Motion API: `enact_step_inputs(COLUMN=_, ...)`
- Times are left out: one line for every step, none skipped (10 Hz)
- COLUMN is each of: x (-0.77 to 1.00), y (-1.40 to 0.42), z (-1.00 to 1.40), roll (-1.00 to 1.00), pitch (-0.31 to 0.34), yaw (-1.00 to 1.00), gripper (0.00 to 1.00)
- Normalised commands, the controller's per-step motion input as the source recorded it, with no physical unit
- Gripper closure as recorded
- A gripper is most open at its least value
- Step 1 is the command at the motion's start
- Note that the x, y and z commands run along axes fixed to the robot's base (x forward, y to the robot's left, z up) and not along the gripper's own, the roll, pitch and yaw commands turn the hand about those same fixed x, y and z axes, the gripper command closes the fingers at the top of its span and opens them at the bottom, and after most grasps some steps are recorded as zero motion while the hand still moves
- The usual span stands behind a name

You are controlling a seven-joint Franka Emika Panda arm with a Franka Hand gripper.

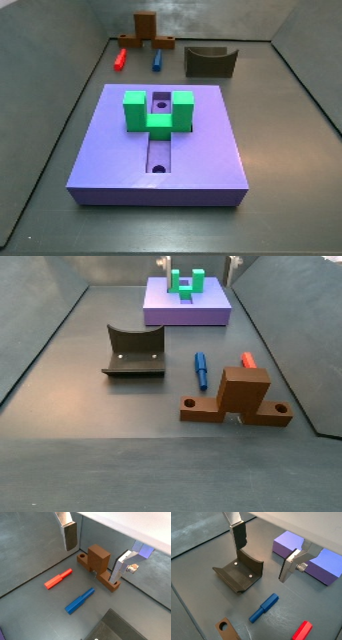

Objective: Pick up the brown object. Move up. Move to above the board. Insert the brown object.
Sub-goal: Pick up the brown object.

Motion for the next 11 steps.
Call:
enact_step_inputs(x=0.0, y=0.0, z=0.0, roll=-0.02, pitch=0.0, yaw=0.0, gripper=0.0)
enact_step_inputs(x=0.0, y=0.02, z=0.0, roll=0.0, pitch=0.0, yaw=0.0, gripper=0.0)
enact_step_inputs(x=0.0, y=0.88, z=-0.29, roll=0.0, pitch=0.0, yaw=0.0, gripper=0.0)
enact_step_inputs(x=-0.13, y=1.0, z=-0.51, roll=0.0, pitch=0.024, yaw=0.0, gripper=0.0)
enact_step_inputs(x=-0.19, y=1.0, z=-0.54, roll=0.0, pitch=0.024, yaw=0.0, gripper=0.0)
enact_step_inputs(x=-0.4, y=1.0, z=-0.42, roll=0.0, pitch=0.0, yaw=0.0, gripper=0.0)
enact_step_inputs(x=-0.5, y=0.93, z=-0.31, roll=0.03, pitch=0.0, yaw=0.0, gripper=0.0)
enact_step_inputs(x=-0.53, y=0.85, z=-0.09, roll=0.05, pitch=0.0, yaw=-0.03, gripper=0.0)
enact_step_inputs(x=-0.54, y=0.66, z=0.0, roll=0.1, pitch=0.0, yaw=-0.01, gripper=0.0)
enact_step_inputs(x=-0.21, y=0.1, z=-0.02, roll=0.35, pitch=0.0, yaw=0.0, gripper=0.0)
enact_step_inputs(x=-0.09, y=0.0, z=-0.15, roll=0.38, pitch=0.0, yaw=0.0, gripper=0.0)
